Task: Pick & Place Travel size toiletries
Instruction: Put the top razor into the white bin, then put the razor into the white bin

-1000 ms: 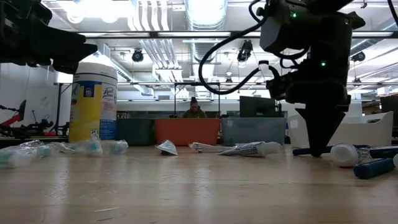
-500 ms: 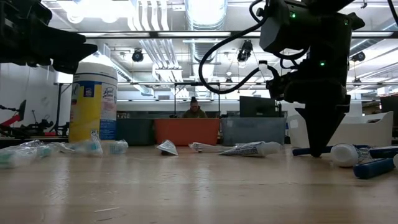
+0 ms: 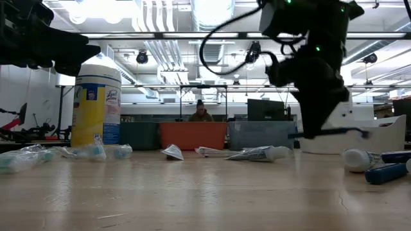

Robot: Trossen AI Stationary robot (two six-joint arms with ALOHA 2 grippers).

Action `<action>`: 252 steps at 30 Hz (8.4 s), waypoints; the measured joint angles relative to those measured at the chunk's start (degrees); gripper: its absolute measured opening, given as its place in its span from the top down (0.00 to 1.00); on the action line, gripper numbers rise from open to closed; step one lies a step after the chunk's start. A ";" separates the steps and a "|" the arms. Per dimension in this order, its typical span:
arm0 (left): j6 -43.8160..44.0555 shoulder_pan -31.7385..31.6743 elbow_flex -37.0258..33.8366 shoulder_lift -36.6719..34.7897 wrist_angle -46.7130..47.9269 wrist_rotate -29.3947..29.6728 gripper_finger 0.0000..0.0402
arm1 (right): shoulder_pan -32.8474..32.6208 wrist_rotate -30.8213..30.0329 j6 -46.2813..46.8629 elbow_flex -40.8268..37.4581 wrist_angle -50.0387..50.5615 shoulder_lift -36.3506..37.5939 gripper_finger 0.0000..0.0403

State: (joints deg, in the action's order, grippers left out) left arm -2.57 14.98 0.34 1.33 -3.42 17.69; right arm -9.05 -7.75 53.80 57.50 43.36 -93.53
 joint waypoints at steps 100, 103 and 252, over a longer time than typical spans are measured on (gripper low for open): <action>0.00 0.00 0.00 -0.01 0.00 -0.02 0.48 | 36.76 -14.23 1.68 -14.18 2.06 20.78 0.67; 0.00 0.00 0.00 0.01 0.00 0.00 0.48 | 36.47 -12.86 1.50 -13.29 3.37 20.80 0.69; 0.00 -0.02 0.00 0.39 -0.01 0.00 0.48 | -19.34 3.59 -18.19 2.28 -7.02 -6.39 0.94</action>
State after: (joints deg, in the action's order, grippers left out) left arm -2.57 14.96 0.34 1.72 -3.42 17.69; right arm -28.39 -4.16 35.61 59.78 36.35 -99.92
